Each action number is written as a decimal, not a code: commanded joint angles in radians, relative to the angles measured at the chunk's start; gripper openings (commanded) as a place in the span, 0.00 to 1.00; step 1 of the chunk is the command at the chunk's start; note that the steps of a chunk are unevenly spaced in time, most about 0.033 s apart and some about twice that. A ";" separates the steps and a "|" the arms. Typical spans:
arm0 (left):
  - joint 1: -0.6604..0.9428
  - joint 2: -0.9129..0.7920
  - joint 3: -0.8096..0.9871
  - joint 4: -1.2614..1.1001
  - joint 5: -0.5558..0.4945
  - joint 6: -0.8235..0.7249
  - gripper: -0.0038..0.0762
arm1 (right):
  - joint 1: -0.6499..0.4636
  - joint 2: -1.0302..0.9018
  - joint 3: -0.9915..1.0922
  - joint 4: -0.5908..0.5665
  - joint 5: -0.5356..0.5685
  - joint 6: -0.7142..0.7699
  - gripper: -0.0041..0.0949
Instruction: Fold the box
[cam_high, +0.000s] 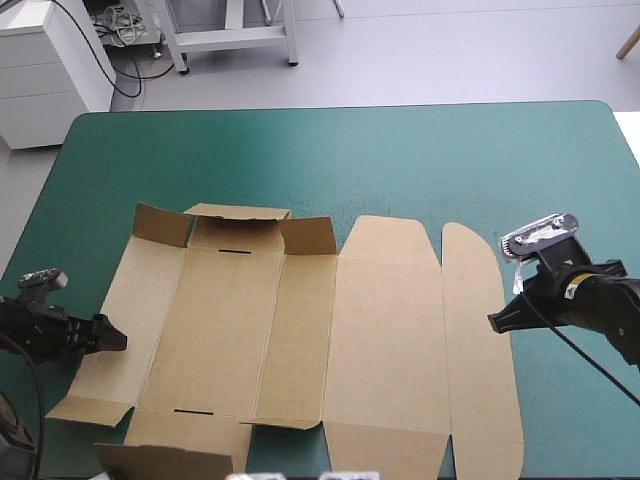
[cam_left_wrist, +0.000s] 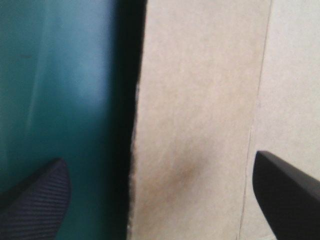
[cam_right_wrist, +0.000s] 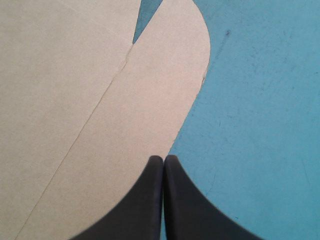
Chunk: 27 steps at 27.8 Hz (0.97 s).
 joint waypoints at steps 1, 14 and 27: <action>-0.032 -0.008 -0.019 -0.025 0.030 -0.006 0.93 | -0.004 -0.014 -0.026 -0.008 -0.049 -0.007 0.02; -0.061 0.006 0.023 -0.102 0.115 -0.028 0.87 | -0.004 -0.014 -0.026 -0.029 -0.049 -0.007 0.02; -0.214 -0.029 0.076 -0.107 0.115 -0.081 0.82 | -0.004 -0.014 -0.026 -0.037 -0.049 -0.007 0.02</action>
